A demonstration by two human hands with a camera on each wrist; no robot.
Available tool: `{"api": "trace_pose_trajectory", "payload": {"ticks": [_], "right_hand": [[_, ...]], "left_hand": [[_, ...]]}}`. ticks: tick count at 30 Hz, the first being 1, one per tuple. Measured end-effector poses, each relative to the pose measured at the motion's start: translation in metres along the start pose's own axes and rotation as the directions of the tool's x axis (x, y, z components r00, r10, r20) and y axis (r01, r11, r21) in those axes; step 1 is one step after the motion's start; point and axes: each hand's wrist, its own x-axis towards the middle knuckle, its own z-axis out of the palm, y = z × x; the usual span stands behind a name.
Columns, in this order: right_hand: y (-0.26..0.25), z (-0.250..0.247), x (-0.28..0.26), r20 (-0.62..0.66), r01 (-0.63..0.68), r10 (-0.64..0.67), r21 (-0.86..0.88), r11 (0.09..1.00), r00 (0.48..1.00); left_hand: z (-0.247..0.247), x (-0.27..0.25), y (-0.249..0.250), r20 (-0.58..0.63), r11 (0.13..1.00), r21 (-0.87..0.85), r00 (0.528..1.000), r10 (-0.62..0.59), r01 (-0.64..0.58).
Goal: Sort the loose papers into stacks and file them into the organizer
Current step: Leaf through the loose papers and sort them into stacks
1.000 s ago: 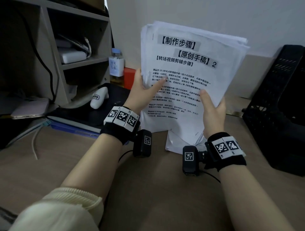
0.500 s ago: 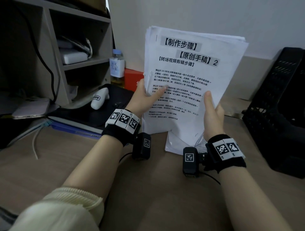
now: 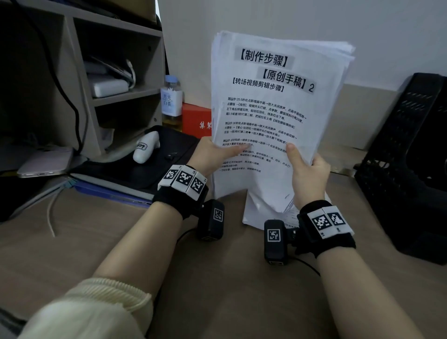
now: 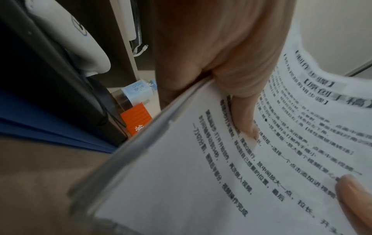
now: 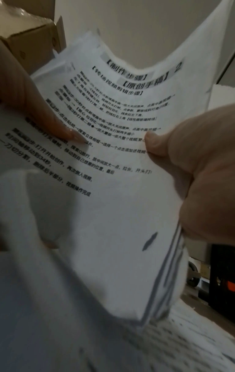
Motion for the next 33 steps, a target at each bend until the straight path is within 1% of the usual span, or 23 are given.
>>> {"api": "trace_pose_trajectory", "payload": {"ticks": [3,5,9,13,16,18,21,24,25,27,31,33], "right_hand": [[-0.005,0.001,0.000,-0.021,0.032,-0.032,0.001,0.999,0.999],[-0.002,0.000,-0.001,-0.006,0.015,-0.015,-0.001,1.000,1.000],[0.002,-0.003,-0.002,0.036,-0.075,0.074,0.020,0.997,0.997],[0.004,-0.007,-0.001,0.066,-0.126,0.128,-0.034,0.991,0.990],[0.009,-0.012,-0.001,0.092,-0.198,0.206,-0.088,0.976,0.974],[0.015,-0.015,0.000,0.101,-0.264,0.283,-0.164,0.950,0.954],[0.024,-0.020,0.004,0.084,-0.371,0.417,-0.323,0.871,0.905],[0.027,-0.025,0.008,0.050,-0.415,0.488,-0.454,0.788,0.871],[0.026,-0.026,0.008,0.040,-0.421,0.499,-0.481,0.769,0.866],[0.025,-0.026,0.008,0.047,-0.411,0.494,-0.491,0.768,0.868],[0.021,-0.021,0.003,0.126,-0.370,0.466,-0.445,0.816,0.876],[0.016,-0.016,0.001,0.183,-0.324,0.427,-0.415,0.850,0.886]], "left_hand": [[0.000,-0.001,-0.001,-0.012,1.000,-0.020,1.000,0.023,-0.023],[0.001,-0.002,-0.003,-0.006,1.000,-0.016,1.000,0.014,-0.014],[0.001,-0.002,-0.005,0.014,0.999,0.014,0.999,-0.040,0.040],[-0.001,-0.002,-0.004,0.044,0.995,0.069,0.996,-0.081,0.078],[-0.004,-0.002,-0.006,0.061,0.988,0.109,0.992,-0.112,0.105],[-0.006,-0.003,-0.006,0.069,0.980,0.150,0.987,-0.145,0.133],[-0.007,-0.004,-0.006,0.056,0.969,0.183,0.982,-0.178,0.165],[-0.007,-0.007,-0.004,0.047,0.962,0.223,0.984,-0.171,0.157],[-0.007,-0.006,-0.004,0.034,0.959,0.237,0.986,-0.165,0.152],[-0.007,-0.006,-0.007,0.000,0.960,0.242,0.989,-0.149,0.145],[-0.007,-0.005,-0.004,-0.064,0.948,0.278,0.988,-0.140,0.152],[-0.004,-0.011,0.009,-0.081,0.955,0.274,0.992,-0.095,0.114]]}}
